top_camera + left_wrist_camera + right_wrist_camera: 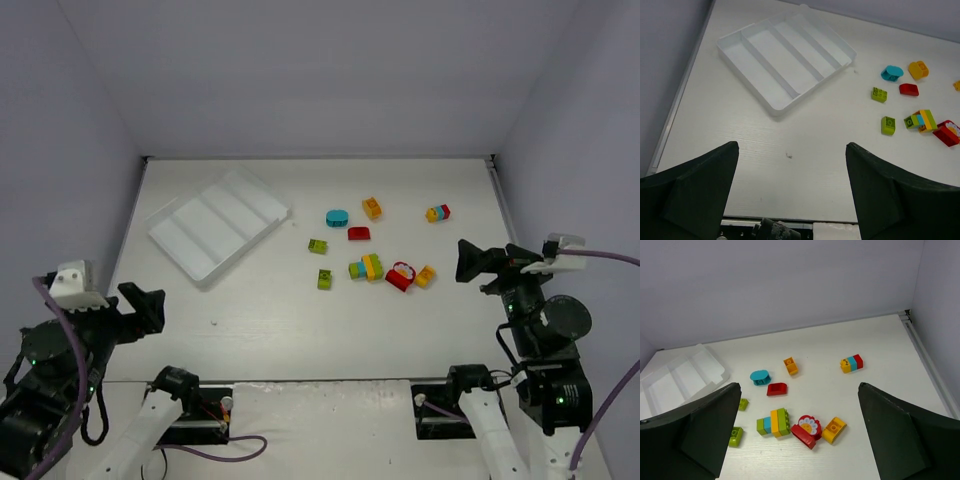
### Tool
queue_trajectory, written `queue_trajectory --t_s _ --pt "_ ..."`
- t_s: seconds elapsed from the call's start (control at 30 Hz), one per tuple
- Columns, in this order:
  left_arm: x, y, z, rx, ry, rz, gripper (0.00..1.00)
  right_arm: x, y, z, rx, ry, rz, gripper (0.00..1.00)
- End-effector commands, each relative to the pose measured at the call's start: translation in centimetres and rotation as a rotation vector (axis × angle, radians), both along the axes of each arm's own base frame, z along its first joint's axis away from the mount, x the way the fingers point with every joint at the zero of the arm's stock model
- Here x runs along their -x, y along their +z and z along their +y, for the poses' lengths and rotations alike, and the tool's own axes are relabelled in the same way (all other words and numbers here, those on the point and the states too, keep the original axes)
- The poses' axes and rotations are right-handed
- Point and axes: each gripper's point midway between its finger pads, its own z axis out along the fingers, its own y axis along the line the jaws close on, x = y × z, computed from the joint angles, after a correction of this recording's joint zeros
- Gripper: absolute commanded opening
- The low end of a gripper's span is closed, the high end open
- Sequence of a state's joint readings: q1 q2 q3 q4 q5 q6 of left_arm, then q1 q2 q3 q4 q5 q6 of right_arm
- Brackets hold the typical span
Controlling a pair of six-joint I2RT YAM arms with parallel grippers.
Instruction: Sort the legos into containers by color
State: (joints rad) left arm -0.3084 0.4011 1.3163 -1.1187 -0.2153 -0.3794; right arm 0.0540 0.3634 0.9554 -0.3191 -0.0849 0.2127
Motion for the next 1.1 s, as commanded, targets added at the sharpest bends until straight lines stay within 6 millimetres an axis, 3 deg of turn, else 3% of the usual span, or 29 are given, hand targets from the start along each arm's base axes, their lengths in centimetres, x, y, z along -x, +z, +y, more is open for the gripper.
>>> queue_trajectory --t_s 0.0,0.23,0.27,0.33,0.4,0.43,0.53,0.6,0.63,0.7,0.77,0.9,0.93,1.0,1.03,1.07 --pt "-3.2 -0.1 -2.5 0.012 -0.072 0.078 0.81 -1.8 1.3 0.0 -0.028 -0.012 -0.007 1.0" --pt "-9.4 -1.0 -7.3 0.073 -0.187 0.201 0.81 -4.1 0.6 -0.4 -0.116 -0.061 0.074 1.0" --pt "-10.5 -1.7 -8.8 0.097 -0.236 0.24 0.81 -4.5 0.2 -0.4 -0.123 -0.067 0.091 1.0" --pt "-12.6 -1.2 -10.4 0.152 -0.265 0.218 0.81 -5.7 -0.9 -0.4 -0.128 -0.076 0.14 1.0" --pt "-15.4 -2.4 -12.6 0.2 -0.3 0.263 0.81 -6.9 -2.4 -0.1 -0.133 -0.07 0.195 1.0" --pt "-15.6 -1.9 -13.0 0.215 -0.311 0.242 0.81 -7.2 -2.9 0.1 -0.137 -0.064 0.214 1.0" --pt "-18.5 -3.9 -16.0 0.233 -0.335 0.294 0.81 -8.4 -5.2 0.8 -0.141 -0.037 0.288 1.0" --pt "-19.3 -4.0 -18.7 0.224 -0.381 0.28 0.81 -8.8 -6.4 1.0 -0.15 -0.03 0.324 1.0" --pt "-20.1 -5.3 -19.8 0.212 -0.381 0.313 0.81 -9.0 -7.1 1.0 -0.154 -0.031 0.337 1.0" --pt "-20.8 -6.0 -22.1 0.2 -0.404 0.314 0.81 -9.2 -7.8 1.2 -0.162 -0.029 0.351 1.0" --pt "-21.9 -8.4 -23.9 0.194 -0.401 0.376 0.81 -9.3 -8.8 1.2 -0.162 -0.03 0.371 1.0" --pt "-22.5 -12.3 -28.0 0.165 -0.424 0.461 0.79 -9.5 -10.2 1.3 -0.161 -0.03 0.404 1.0" --pt "-22.5 -14.2 -29.4 0.144 -0.427 0.494 0.78 -9.4 -10.6 1.4 -0.162 -0.029 0.411 1.0" --pt "-22.6 -15.4 -31.0 0.138 -0.443 0.516 0.77 -9.5 -10.9 1.4 -0.16 -0.026 0.416 1.0" --pt "-22.4 -17.2 -32.1 0.118 -0.453 0.551 0.76 -9.5 -11.1 1.5 -0.156 -0.025 0.421 1.0" --pt "-22.7 -17.8 -32.4 0.103 -0.44 0.552 0.75 -9.5 -11.2 1.4 -0.155 -0.027 0.424 1.0"
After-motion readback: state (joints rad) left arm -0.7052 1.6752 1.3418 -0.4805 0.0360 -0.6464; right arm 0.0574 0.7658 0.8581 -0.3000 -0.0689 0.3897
